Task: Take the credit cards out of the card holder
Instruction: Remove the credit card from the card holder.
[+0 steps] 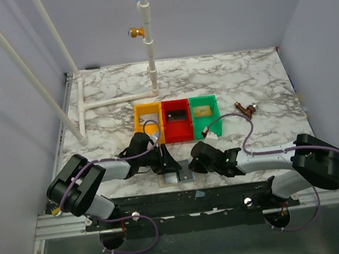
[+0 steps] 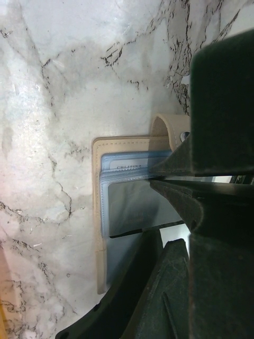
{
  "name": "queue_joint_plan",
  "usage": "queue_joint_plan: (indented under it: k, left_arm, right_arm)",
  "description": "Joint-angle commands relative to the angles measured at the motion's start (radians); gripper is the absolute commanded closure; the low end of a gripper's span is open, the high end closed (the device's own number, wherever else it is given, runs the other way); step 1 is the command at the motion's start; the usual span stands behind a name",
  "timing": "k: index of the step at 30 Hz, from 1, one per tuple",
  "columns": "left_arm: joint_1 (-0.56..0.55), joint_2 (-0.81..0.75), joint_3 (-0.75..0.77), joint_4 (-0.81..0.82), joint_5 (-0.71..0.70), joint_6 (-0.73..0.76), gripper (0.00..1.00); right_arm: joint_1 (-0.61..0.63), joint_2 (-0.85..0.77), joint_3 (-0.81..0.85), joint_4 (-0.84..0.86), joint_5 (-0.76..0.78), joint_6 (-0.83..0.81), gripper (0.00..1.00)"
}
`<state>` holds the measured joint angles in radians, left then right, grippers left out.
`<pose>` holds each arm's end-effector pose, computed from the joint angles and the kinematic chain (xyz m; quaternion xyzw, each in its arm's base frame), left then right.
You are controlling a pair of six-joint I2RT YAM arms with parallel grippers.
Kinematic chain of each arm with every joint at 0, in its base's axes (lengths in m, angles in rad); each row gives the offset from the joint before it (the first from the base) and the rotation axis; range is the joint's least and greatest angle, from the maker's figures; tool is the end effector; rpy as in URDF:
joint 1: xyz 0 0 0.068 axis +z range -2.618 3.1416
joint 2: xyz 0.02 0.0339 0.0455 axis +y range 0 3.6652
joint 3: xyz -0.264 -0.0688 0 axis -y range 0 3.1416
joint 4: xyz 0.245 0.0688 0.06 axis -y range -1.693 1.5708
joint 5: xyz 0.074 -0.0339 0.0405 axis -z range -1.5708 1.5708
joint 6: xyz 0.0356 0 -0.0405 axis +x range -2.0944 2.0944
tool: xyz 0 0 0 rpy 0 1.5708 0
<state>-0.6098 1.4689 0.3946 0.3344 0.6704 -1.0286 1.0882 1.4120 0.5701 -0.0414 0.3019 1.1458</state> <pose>0.1823 -0.1544 0.1206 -0.0497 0.8727 -0.4840 0.0403 0.1276 0.2207 0.1479 0.0775 0.9289 0.2374 0.2733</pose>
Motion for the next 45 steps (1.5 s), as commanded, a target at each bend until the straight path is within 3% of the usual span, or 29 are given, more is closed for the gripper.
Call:
queue_joint_plan:
  k: [1, 8, 12, 20, 30, 38, 45]
  left_arm:
    - [-0.008, 0.021, -0.015, 0.195, 0.081, -0.076, 0.6]
    - [-0.008, 0.035, -0.064, 0.357, 0.096, -0.164, 0.6]
    - [-0.008, 0.02, -0.072, 0.362, 0.092, -0.166, 0.6]
    - [-0.008, -0.052, -0.05, 0.198, 0.038, -0.094, 0.6]
    - [-0.013, -0.056, -0.063, 0.142, 0.015, -0.067, 0.61]
    - [-0.013, -0.149, -0.032, -0.127, -0.104, 0.033, 0.61]
    - [-0.014, -0.113, -0.02, -0.12, -0.105, 0.04, 0.61]
  right_arm:
    - [0.005, 0.052, -0.015, -0.066, -0.024, -0.015, 0.93]
    - [0.005, 0.054, -0.02, -0.063, -0.032, -0.018, 0.93]
    - [0.004, 0.049, -0.02, -0.067, -0.029, -0.021, 0.94]
    - [0.005, 0.031, -0.008, -0.091, -0.012, -0.034, 0.94]
    - [0.004, 0.028, -0.009, -0.092, -0.012, -0.035, 0.95]
    - [0.005, -0.003, 0.015, -0.138, 0.026, -0.082, 0.95]
    - [0.005, 0.018, 0.056, -0.171, 0.035, -0.134, 0.94]
